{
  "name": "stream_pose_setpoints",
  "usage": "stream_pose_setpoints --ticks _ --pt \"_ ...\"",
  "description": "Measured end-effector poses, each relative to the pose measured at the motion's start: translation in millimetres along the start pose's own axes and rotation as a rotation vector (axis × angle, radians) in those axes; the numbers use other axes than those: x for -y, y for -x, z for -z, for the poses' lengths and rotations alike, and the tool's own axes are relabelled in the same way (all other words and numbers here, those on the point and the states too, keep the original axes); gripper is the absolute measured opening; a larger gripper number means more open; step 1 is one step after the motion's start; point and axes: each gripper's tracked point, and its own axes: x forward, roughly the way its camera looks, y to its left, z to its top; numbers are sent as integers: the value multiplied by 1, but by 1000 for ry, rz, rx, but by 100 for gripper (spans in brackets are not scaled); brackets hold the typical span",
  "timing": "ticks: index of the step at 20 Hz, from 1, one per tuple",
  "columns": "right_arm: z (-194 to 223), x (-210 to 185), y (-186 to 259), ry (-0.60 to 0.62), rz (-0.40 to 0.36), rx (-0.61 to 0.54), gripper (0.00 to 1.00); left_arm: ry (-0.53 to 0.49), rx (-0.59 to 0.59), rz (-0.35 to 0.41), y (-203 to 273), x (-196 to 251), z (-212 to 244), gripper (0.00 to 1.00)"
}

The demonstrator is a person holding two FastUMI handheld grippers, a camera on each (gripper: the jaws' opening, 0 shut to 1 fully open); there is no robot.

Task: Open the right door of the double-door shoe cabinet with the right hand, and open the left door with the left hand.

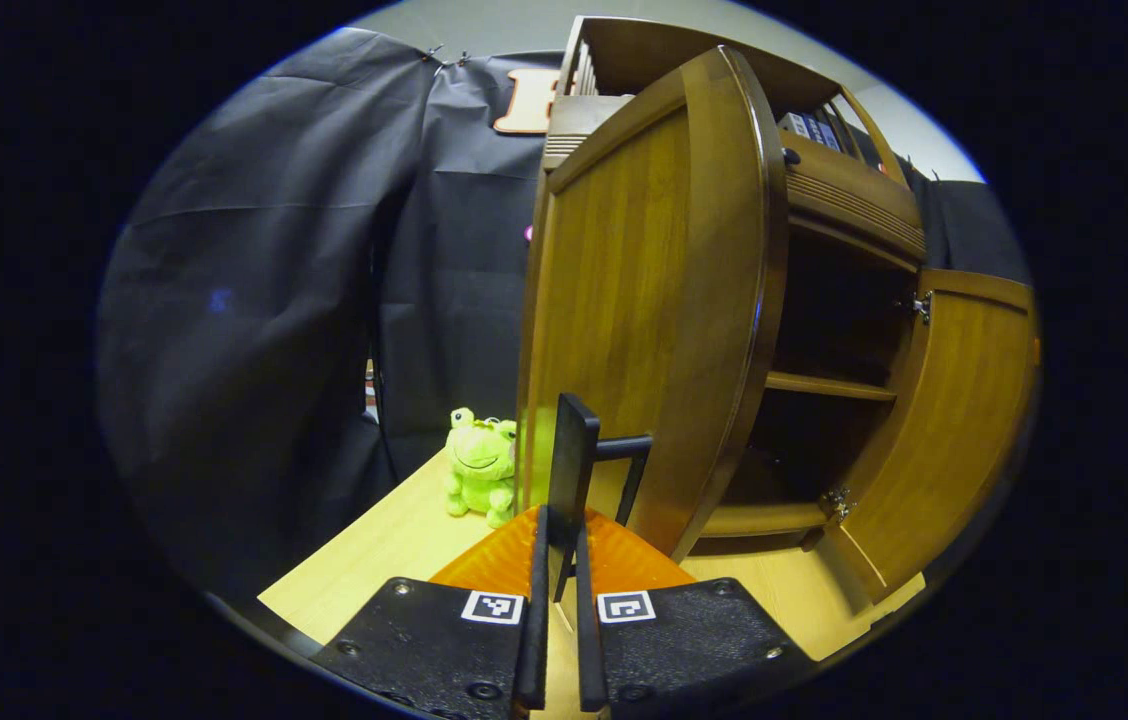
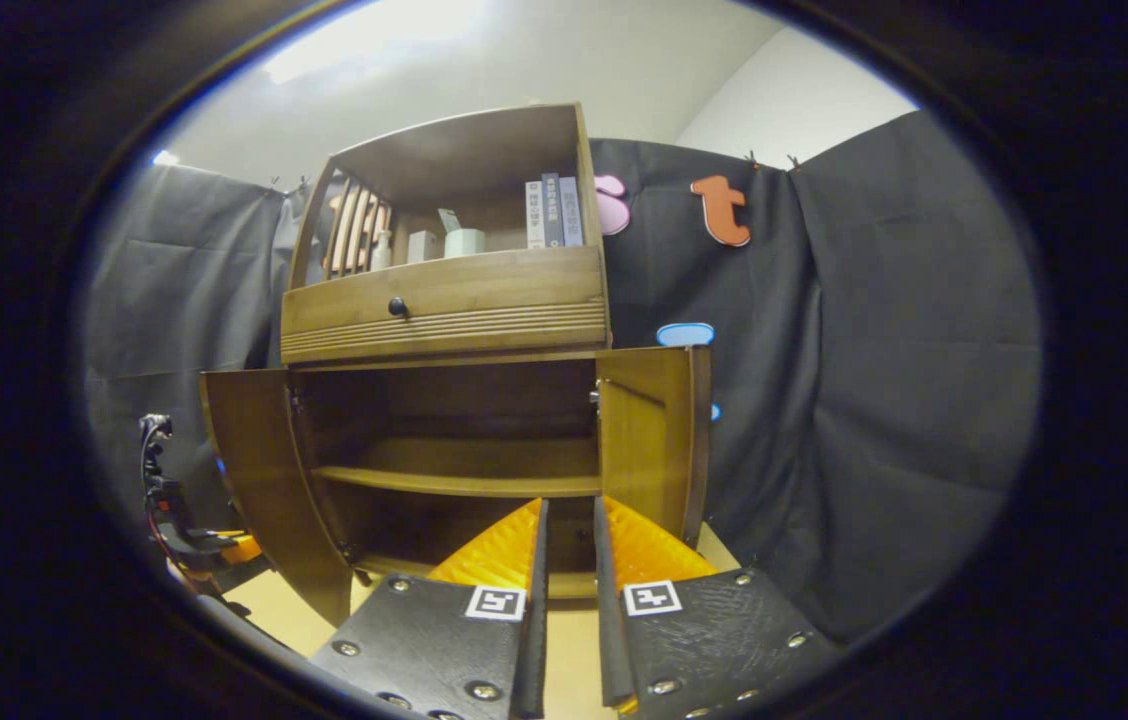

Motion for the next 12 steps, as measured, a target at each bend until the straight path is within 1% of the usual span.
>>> stream_pose_setpoints --ticks 2,3,4,5,9,10,11,12 --pt "2 -7 -3 -6 -14 -4 22 -9 4 -12 4 -8 0 11" --pt "4 -10 -4 -10 -22 -8 22 -15 6 -23 6 -11 -1 5" --pt "5 -13 -6 -13 -28 -11 22 -17 7 -35 7 -16 -2 4" --pt "6 -17 -7 -15 -35 -14 22 -18 9 -47 8 -22 -3 8" --pt "11 -29 -13 -20 -57 -24 22 -12 8 -86 12 -47 -8 7" --pt "12 -32 -16 -24 -63 -25 22 -10 8 -94 12 -53 -9 0" --pt "12 -34 -18 -27 -69 -27 22 -9 8 -103 11 -58 -10 14" --pt "14 -37 -20 -28 -74 -28 22 -8 11 -108 14 -61 -12 6"
